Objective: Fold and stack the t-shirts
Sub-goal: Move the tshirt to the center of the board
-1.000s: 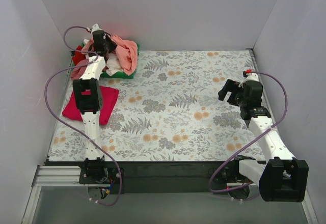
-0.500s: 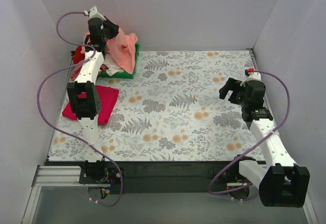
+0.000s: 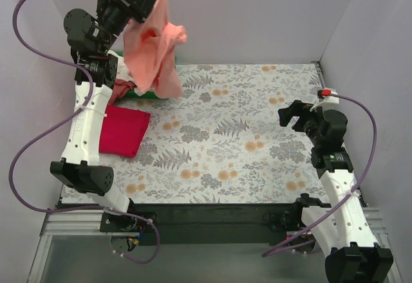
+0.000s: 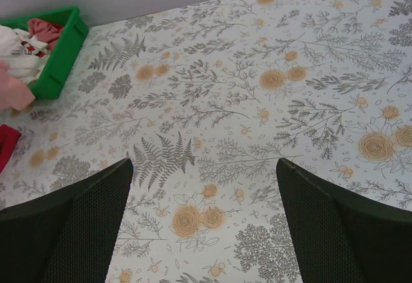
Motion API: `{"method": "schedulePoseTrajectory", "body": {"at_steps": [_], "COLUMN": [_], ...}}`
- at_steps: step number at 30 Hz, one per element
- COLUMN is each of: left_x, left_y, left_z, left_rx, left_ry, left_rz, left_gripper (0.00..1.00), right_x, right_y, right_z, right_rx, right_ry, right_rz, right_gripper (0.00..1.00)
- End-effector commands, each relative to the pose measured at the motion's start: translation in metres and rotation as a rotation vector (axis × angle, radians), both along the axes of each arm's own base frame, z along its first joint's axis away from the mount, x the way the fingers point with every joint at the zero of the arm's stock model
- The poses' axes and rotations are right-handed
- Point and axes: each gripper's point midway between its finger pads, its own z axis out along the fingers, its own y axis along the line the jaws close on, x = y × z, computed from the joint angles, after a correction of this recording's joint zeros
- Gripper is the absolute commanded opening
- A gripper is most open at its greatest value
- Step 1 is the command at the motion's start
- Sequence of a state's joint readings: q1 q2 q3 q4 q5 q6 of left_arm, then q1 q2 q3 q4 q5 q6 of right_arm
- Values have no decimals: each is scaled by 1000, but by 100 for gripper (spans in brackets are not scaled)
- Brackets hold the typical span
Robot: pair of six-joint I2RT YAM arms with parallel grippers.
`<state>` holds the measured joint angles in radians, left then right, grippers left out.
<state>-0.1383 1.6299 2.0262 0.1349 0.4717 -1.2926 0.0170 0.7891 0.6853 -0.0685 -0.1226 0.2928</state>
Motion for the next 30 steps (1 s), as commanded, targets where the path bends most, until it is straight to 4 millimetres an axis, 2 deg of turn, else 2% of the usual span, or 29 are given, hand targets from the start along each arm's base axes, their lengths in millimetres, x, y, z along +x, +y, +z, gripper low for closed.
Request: {"method": "schedulePoseTrajectory", "body": {"at_steps": [1, 2, 5, 6, 8, 10, 11, 12, 14, 15, 16, 18, 19, 20, 21, 23, 25, 26, 27, 28, 29, 30], "left_x": [-74, -97, -117, -119, -117, -104, -94, -77, -43, -27, -5, 25, 41, 61, 61, 52, 40, 24, 18, 9, -10, -21], "left_y": [-58, -77, -107, -110, -117, -124, -126, -129, -123, -120, -114, -95, -85, -62, -52, -42, -36, -28, -26, -25, -25, -28], "left_z": [2, 3, 5, 7, -2, -29, -44, -80, -118, -148, -193, -260, -303, -332, -357, -387, -394, -404, -403, -408, -417, -424], "left_rx": [60, 93, 101, 98, 95, 116, 130, 133, 116, 137, 137, 166, 174, 157, 187, 210, 194, 195, 190, 189, 208, 225], "left_ry": [-37, -57, -73, -75, -32, 30, 50, 151, 247, 299, 403, 590, 703, 800, 875, 936, 942, 957, 941, 950, 960, 974], "left_rz": [-377, -477, -586, -602, -645, -666, -642, -614, -489, -434, -360, -238, -155, 16, 76, 127, 143, 169, 175, 178, 165, 149], "left_gripper": [0, 0, 0, 0, 0, 0, 0, 0, 0, 0, 13, 49, 84, 89, 89, 90, 90, 90, 91, 91, 91, 91], "right_x": [-4, -6, -10, -12, -15, -18, -19, -20, -22, -23, -24, -23, -21, -21, -20, -18, -16, -17, -18, -19, -20, -21], "right_y": [3, 3, 2, 0, -5, -14, -20, -22, -29, -31, -30, -31, -29, -25, -24, -10, -4, 1, 3, 2, 0, -3], "right_z": [11, 13, 16, 16, 20, 21, 19, 20, 17, 15, 12, 6, 1, -5, -8, -22, -34, -40, -46, -60, -66, -74], "right_rx": [17, 16, 14, 11, 3, -8, -20, -22, -36, -38, -37, -32, -30, -30, -30, -16, 4, 19, 30, 43, 47, 53], "right_ry": [-55, -65, -83, -83, -98, -100, -97, -99, -91, -84, -80, -64, -47, -24, -9, 51, 104, 123, 142, 182, 199, 221], "right_rz": [19, 17, 10, -2, -23, -74, -111, -120, -158, -166, -166, -170, -163, -137, -132, -52, -23, 0, 3, -7, -28, -49], "right_gripper": [98, 98, 98, 98, 98, 98, 98, 98, 98, 98, 98, 98, 98, 98, 98, 98, 98, 98, 98, 98, 98, 98]}}
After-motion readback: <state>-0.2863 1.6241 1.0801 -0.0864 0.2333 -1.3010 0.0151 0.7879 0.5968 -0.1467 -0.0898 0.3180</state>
